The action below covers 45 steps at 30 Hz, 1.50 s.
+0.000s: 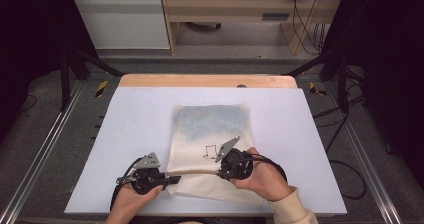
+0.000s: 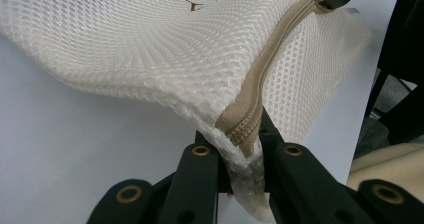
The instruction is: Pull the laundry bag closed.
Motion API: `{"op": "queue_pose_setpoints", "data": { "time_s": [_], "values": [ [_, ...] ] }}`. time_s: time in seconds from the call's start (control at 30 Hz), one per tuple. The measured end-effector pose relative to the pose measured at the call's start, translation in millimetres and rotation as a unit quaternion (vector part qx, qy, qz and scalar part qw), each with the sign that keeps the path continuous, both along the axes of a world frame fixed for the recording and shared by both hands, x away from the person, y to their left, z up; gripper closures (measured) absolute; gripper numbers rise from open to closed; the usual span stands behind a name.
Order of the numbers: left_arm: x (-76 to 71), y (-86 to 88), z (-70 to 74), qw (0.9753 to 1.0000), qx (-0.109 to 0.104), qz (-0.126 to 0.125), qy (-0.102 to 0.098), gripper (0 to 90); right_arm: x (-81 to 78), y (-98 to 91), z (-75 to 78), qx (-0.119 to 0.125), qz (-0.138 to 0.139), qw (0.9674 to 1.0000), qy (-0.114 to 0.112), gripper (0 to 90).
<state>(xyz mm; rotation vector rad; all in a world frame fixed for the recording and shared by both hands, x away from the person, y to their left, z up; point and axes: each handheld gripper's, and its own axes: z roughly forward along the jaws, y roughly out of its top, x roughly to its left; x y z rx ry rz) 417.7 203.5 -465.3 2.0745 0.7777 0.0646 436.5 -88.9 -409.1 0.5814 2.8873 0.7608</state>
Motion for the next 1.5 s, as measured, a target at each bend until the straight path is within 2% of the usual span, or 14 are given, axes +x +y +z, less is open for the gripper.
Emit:
{"op": "queue_pose_setpoints", "data": {
  "time_s": [0.33,0.9,1.5],
  "values": [
    [0.3,1.2,0.1,1.0000,0.000,0.001,0.001,84.1,0.5,-6.1,-0.4,0.001,-0.011,0.9999,0.000,81.9],
    [0.9,0.1,-1.4,1.0000,0.003,-0.002,0.005,84.1,0.8,-8.5,-3.8,0.000,-0.012,0.9999,0.003,81.9],
    [0.0,-0.3,-0.8,1.0000,0.002,-0.003,0.004,84.1,-0.2,-19.4,-5.3,0.002,-0.024,0.9997,0.003,81.9]
  ]
}}
